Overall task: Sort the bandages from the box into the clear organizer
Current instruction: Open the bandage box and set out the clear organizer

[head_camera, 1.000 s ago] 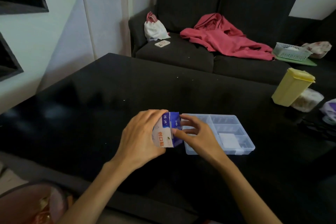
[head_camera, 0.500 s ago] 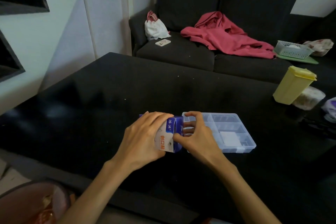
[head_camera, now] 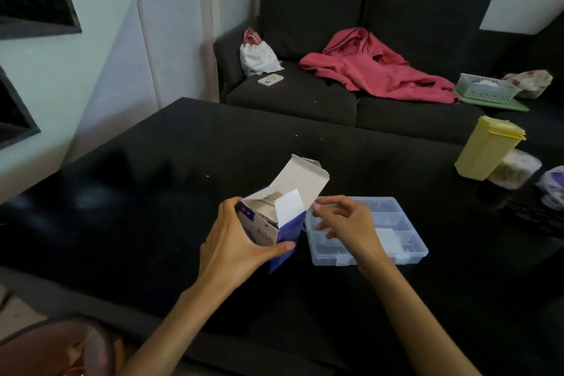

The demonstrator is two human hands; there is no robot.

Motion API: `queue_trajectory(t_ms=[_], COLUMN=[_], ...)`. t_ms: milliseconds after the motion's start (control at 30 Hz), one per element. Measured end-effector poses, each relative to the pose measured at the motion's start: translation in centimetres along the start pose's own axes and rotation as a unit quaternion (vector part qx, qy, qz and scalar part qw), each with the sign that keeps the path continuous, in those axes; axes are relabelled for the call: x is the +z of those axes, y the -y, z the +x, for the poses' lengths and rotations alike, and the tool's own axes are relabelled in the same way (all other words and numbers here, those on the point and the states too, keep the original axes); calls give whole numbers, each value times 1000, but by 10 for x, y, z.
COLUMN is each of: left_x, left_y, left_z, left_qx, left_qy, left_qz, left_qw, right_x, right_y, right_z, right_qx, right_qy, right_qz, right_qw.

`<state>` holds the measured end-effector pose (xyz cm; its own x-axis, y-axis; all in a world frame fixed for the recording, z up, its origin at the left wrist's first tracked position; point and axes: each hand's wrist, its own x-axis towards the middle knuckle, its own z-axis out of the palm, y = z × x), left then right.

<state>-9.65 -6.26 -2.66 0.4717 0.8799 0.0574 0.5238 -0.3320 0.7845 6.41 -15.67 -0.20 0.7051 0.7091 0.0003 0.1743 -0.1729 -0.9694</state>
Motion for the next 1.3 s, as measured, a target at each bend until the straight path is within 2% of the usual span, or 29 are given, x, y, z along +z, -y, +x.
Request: queue_trajectory(t_ms=[167,267,367,400,467,533,600,667,733,800,867,1000,1067,1200,1300], left_x=[-10,-23,-28,-28,-29,-27,-28,-32,-36,-40,-41,-39,-36,-29,-25], left_y=[-11,-13,-11,-11,-14,-13,-11,-11,-9,-7,-4,-4,-4,-6,-9], left_z=[-1,-2,-2,-2,-3,2,10,15,17,18,21,31,37,43,49], left_qx=[-37,-23,7,14,5,-45,-85,-127,-167,-184,-191,-195,-196,-192,-204], left_qy=[41,38,-31,-57,-73,-55,-33,3,41,50,38,-1,-14,-28,-76], left_qz=[-12,7,95,119,132,65,-69,-213,-307,-349,-385,-424,-442,-477,-464], left_qw=[998,999,995,991,989,995,993,969,936,918,902,884,875,857,859], right_x=[17,21,21,21,27,34,37,33,26,20,21,33,31,11,-16], right_y=[0,3,13,15,17,15,12,8,6,5,6,7,6,3,-3], right_z=[-3,-2,-3,-4,-11,-14,-12,-6,1,8,15,25,29,30,22], right_qx=[27,44,76,71,36,-9,-28,10,90,131,129,74,58,47,17], right_qy=[89,94,99,98,70,18,-31,-50,-12,38,61,-7,-38,-49,-50], right_qz=[-6,33,136,130,30,-54,-66,4,115,175,161,0,-5,-12,-58], right_qw=[996,994,983,984,996,998,997,999,989,975,977,997,998,998,997])
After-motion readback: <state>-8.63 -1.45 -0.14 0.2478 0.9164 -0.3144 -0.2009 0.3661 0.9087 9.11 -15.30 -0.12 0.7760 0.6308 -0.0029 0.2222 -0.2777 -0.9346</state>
